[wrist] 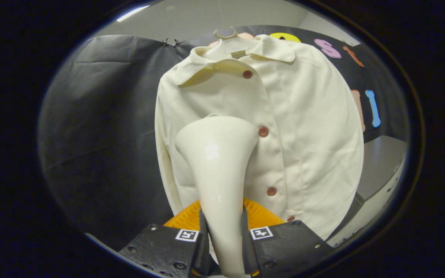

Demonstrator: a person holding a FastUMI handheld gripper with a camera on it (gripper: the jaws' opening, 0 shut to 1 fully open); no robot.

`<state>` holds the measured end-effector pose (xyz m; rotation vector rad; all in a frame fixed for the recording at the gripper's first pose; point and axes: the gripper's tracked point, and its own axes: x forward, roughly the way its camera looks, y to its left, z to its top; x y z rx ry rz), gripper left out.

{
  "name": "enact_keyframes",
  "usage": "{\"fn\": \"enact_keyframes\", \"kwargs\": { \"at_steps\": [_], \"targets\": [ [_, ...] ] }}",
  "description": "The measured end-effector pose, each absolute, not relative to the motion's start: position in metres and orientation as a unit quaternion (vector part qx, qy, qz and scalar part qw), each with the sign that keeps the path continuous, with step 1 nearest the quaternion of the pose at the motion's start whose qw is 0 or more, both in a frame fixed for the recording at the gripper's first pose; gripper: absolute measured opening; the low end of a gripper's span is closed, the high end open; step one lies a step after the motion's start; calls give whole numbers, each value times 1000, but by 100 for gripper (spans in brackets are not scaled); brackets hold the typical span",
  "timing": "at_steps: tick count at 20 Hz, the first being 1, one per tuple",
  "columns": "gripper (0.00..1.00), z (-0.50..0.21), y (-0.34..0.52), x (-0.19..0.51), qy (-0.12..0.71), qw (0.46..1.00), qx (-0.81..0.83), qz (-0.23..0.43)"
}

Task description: Iron the clothes twice with a garment steamer, once on the left side and once on the right side.

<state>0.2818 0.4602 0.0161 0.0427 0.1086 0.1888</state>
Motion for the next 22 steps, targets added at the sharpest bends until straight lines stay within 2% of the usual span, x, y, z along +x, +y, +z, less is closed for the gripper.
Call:
{"fn": "enact_keyframes", "kwargs": {
  "at_steps": [13,22],
  "targets": [
    [36,-91,444,283,146,988,-14,56],
    [36,-188,432,277,245,969,-9,31]
  ]
}}
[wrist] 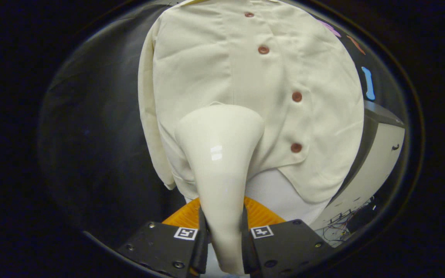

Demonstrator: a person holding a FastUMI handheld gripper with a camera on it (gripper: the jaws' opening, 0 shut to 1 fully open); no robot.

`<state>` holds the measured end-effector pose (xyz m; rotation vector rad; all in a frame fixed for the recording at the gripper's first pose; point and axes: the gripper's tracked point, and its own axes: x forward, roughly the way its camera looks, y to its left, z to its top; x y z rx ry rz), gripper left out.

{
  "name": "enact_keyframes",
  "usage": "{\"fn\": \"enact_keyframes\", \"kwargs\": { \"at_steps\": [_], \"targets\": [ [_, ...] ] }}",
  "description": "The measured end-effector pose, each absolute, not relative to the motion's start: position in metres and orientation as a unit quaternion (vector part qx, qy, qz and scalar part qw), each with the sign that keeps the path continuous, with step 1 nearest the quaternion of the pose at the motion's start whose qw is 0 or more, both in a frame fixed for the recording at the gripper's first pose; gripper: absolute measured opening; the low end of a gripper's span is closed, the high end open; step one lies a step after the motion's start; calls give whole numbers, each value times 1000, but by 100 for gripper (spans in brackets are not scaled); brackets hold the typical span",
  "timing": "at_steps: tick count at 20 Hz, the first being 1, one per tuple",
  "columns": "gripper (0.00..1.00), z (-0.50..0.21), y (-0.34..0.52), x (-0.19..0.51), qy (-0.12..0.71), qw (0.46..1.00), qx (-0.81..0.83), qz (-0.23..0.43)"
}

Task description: Iron the clothes twice with a garment steamer, once on the left side and once on the right side.

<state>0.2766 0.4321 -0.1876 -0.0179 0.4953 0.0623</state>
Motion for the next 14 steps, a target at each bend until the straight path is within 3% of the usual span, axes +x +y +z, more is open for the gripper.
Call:
{"fn": "enact_keyframes", "kwargs": {
  "at_steps": [14],
  "targets": [
    [36,-225,429,265,304,952,-10,33]
  ]
}}
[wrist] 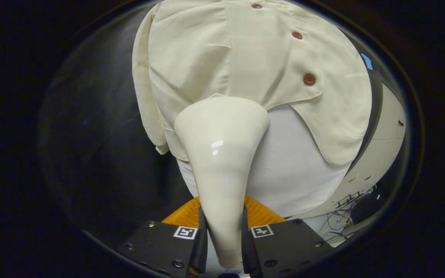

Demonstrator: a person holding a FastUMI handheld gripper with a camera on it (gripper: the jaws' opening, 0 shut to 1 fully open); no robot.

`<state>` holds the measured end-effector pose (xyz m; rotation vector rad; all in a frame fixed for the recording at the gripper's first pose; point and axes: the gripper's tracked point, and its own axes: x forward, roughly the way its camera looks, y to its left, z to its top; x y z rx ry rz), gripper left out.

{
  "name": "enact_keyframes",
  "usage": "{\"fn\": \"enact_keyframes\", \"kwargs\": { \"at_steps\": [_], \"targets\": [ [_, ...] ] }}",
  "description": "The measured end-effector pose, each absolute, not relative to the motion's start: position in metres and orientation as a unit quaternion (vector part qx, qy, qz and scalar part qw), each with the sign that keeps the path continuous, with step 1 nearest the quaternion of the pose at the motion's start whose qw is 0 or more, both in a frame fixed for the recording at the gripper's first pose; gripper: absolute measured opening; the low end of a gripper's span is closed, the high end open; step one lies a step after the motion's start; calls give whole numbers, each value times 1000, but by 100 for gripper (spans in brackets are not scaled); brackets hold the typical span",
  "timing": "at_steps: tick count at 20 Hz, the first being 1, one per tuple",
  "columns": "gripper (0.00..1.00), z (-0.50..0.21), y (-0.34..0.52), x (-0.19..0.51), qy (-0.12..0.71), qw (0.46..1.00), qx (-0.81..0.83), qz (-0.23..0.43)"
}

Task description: Iron the clothes twice with a garment steamer, once on the left side and once on the right side.

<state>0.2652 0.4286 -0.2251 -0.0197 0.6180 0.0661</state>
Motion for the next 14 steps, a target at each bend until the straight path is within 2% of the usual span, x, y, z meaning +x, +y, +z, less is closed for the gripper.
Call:
{"fn": "enact_keyframes", "kwargs": {
  "at_steps": [5,14],
  "targets": [
    [36,-185,432,239,275,960,-10,55],
    [36,-54,415,177,182,980,-20,82]
  ]
}}
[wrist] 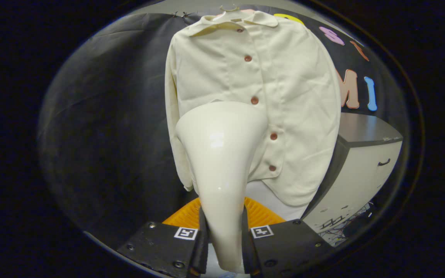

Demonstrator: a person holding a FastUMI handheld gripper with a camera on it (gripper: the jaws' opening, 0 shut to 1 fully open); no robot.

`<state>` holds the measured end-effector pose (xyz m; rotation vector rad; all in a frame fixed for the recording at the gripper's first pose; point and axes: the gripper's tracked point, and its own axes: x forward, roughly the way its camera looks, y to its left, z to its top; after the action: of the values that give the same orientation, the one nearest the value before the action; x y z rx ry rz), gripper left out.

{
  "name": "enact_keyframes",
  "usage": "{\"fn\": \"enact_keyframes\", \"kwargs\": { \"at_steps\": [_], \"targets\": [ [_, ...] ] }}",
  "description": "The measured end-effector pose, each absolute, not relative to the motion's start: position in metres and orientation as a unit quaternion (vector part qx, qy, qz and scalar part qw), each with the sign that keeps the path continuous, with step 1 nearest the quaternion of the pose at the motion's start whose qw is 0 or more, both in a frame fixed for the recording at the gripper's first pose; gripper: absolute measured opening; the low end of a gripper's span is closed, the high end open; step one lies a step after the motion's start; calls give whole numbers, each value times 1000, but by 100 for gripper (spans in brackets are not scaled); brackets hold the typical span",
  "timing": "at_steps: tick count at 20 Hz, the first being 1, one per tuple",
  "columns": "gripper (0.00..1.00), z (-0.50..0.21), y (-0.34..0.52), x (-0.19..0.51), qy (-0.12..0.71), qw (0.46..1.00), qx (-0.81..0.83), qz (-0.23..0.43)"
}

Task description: Iron the clothes twice with a garment steamer, once on the left side and once on the right side.

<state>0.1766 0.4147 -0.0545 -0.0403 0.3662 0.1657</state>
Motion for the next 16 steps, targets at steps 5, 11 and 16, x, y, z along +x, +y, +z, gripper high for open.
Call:
{"fn": "enact_keyframes", "kwargs": {
  "at_steps": [5,11,16],
  "targets": [
    [35,28,390,150,133,988,1,83],
    [35,109,350,156,83,993,41,70],
    [35,149,329,185,54,995,69,49]
  ]
}}
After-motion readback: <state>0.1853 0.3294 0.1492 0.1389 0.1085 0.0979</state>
